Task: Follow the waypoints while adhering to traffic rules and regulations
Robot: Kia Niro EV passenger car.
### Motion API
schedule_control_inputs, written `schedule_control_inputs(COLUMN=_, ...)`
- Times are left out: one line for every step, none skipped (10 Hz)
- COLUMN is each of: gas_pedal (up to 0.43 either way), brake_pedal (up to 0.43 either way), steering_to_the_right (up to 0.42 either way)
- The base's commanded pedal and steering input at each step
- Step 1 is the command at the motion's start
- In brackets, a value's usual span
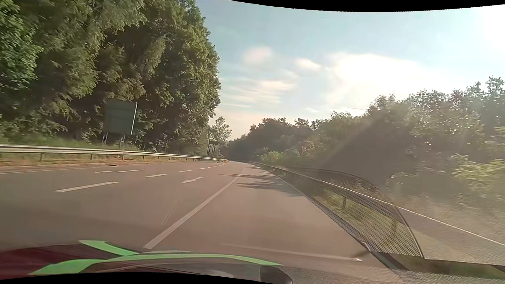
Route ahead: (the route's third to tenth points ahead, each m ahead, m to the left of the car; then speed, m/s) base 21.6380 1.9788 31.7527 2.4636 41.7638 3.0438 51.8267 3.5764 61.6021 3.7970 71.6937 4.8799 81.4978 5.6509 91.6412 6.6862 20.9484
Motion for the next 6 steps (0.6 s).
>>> schedule_control_inputs(gas_pedal=0.228, brake_pedal=0.0, steering_to_the_right=-0.005)
schedule_control_inputs(gas_pedal=0.228, brake_pedal=0.0, steering_to_the_right=-0.005)
schedule_control_inputs(gas_pedal=0.22, brake_pedal=0.0, steering_to_the_right=-0.005)
schedule_control_inputs(gas_pedal=0.22, brake_pedal=0.0, steering_to_the_right=-0.005)
schedule_control_inputs(gas_pedal=0.22, brake_pedal=0.0, steering_to_the_right=-0.005)
schedule_control_inputs(gas_pedal=0.209, brake_pedal=0.0, steering_to_the_right=-0.005)
